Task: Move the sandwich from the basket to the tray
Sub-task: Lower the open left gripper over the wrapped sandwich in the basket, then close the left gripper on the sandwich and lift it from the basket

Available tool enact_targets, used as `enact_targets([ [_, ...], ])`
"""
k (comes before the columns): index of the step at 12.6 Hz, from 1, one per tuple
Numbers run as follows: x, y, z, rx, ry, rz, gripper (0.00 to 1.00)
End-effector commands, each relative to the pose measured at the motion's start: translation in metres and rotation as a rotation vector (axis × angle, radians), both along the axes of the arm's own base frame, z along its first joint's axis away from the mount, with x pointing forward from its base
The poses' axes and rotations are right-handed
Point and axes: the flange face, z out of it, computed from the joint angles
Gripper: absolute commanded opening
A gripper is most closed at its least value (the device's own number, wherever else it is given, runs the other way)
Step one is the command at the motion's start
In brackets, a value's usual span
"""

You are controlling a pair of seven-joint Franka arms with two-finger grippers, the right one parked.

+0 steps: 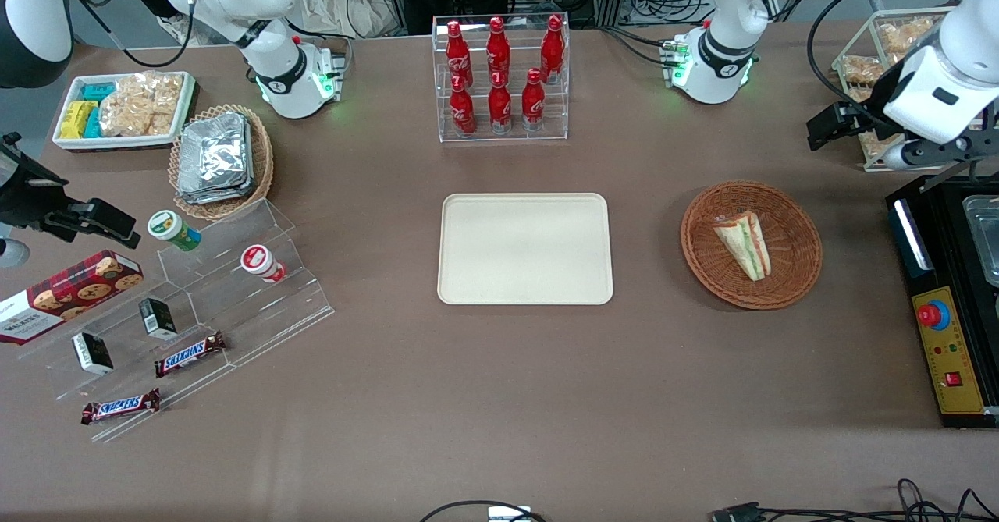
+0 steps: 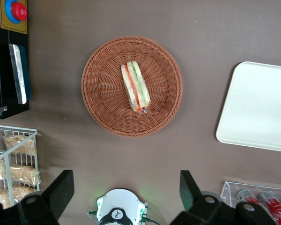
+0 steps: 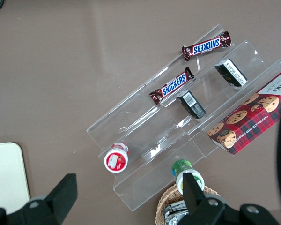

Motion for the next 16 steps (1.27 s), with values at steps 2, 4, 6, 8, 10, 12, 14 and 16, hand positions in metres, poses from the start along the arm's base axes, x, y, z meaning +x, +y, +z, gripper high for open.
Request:
enact_targets([
  [2,-0.004,0.005,-0.010,0.019,-0.011,0.020,1.00],
  [4,0.003,0.007,-0.040,0.037,0.013,0.120,1.00],
  [6,0.008,0.005,-0.082,0.053,0.032,0.225,1.00],
  [8,0.003,0.007,-0.141,0.055,0.015,0.261,1.00],
  [10,0.003,0.016,-0.193,0.053,-0.001,0.287,1.00],
  [12,0.017,0.019,-0.237,0.061,0.021,0.320,1.00],
  [14,0.024,0.018,-0.267,0.066,0.033,0.332,1.00],
  [16,0.021,0.018,-0.301,0.064,0.029,0.333,1.00],
])
